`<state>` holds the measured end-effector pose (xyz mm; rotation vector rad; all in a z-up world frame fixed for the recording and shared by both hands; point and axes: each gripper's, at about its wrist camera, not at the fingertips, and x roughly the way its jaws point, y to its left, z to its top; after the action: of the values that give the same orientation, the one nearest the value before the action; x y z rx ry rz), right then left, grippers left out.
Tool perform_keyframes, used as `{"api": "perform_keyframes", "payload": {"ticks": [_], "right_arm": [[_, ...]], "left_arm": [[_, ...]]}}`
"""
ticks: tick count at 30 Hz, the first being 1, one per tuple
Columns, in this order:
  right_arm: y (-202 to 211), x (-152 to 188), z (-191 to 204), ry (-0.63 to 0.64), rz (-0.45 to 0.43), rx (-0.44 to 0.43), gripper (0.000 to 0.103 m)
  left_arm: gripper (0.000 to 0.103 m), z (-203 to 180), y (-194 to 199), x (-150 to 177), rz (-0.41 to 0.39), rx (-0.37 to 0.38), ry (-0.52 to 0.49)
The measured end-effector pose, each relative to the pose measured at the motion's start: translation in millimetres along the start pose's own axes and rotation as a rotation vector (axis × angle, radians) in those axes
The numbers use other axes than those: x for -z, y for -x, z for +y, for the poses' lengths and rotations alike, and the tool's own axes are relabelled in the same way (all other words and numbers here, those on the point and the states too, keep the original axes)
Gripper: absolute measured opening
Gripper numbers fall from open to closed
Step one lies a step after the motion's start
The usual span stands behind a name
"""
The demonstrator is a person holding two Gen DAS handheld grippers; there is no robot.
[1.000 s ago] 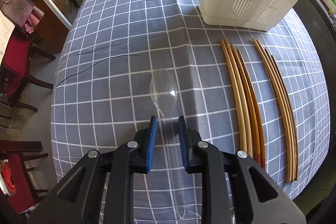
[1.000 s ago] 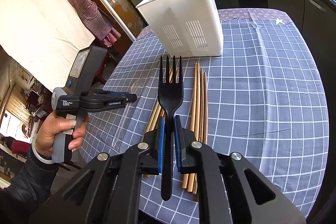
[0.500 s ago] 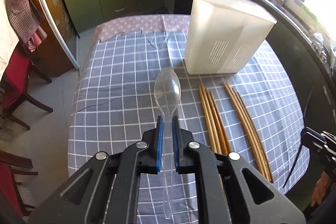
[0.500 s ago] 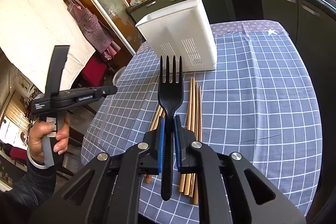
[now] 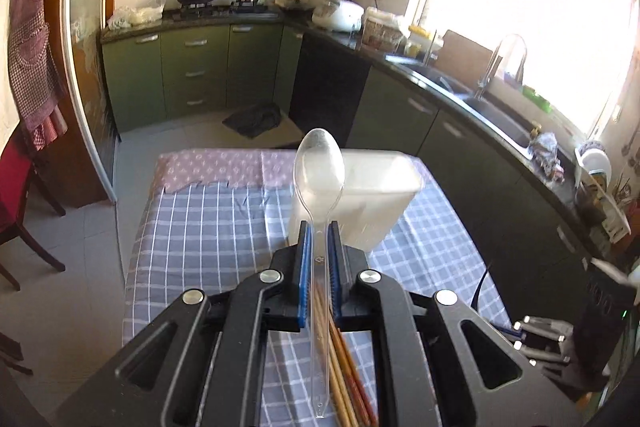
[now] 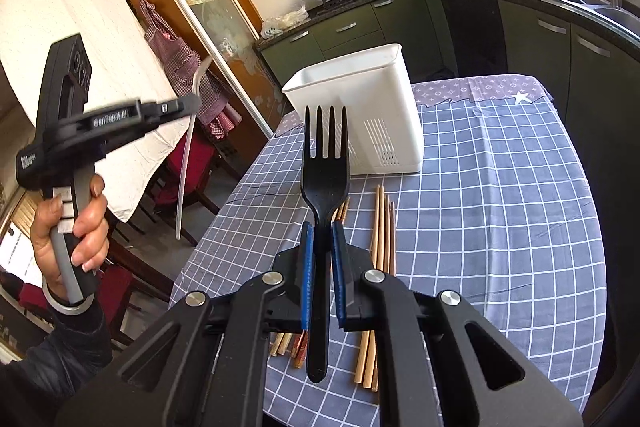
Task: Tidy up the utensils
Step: 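Carry the spoon into the white holder and open the left gripper while the right gripper holds the fork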
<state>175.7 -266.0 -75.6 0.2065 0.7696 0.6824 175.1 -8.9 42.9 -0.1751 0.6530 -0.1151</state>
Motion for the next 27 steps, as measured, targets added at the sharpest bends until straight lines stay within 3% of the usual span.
{"api": "perform_keyframes", "payload": {"ticks": [8, 12, 19, 27], "right_arm": [[13, 3, -12, -0.025, -0.036, -0.003, 0.010], [21, 5, -22, -0.052, -0.066, -0.014, 0.010], [25, 6, -33, -0.080, -0.081, -0.034, 0.010], [27, -5, -35, -0.075, -0.111, -0.023, 0.010]], "left_arm": [[0.009, -26, -16, -69, -0.335, 0.024, -0.001], [0.009, -39, -36, -85, -0.435, -0.013, -0.033], [0.009, -50, -85, -81, -0.469, -0.081, -0.086], [0.009, -35, -116, -52, -0.408, -0.110, -0.075]]}}
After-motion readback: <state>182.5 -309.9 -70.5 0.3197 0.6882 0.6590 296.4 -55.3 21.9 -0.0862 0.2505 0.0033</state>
